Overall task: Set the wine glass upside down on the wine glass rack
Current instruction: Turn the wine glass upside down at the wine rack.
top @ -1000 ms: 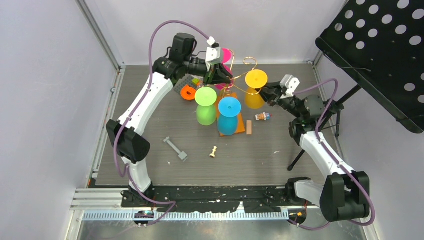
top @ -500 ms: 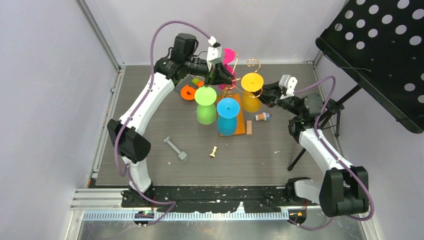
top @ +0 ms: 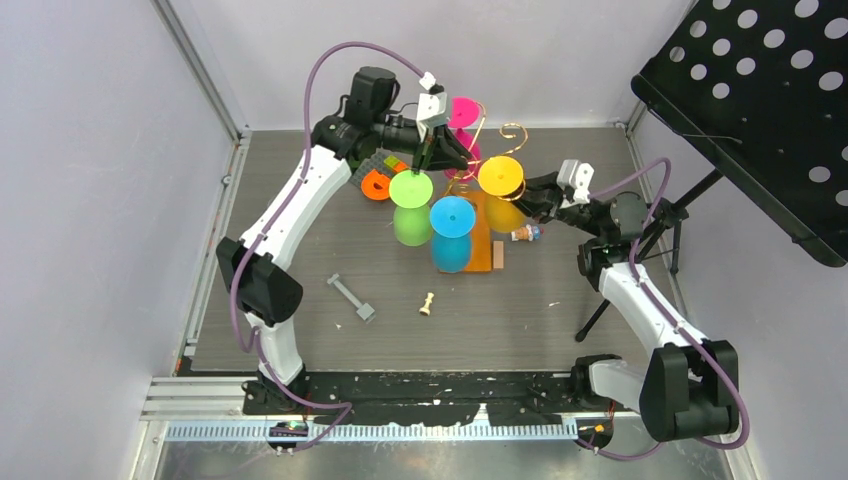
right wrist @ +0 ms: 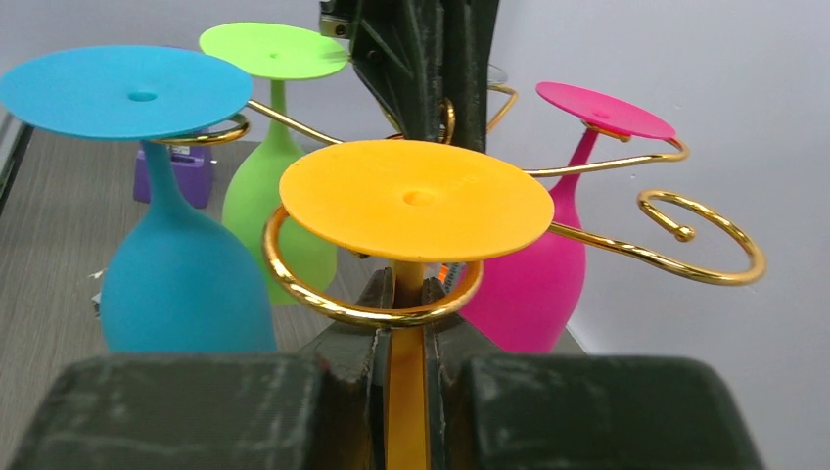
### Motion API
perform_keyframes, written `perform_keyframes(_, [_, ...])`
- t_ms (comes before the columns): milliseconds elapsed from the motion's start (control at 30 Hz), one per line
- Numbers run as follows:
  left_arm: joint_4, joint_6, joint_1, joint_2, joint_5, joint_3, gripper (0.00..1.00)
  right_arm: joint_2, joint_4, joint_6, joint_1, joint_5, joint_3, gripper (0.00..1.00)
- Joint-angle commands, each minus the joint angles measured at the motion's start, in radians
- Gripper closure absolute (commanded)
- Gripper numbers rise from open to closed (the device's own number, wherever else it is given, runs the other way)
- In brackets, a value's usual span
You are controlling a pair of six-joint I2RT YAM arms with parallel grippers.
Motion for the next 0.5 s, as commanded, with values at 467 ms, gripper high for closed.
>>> perform_keyframes(467, [-0.079, -0.018, -0.001, 0.022, -0.002, -0.032, 1.00, -0.180, -0.079, -0.130, 0.000, 0.170, -0.073, 0.94])
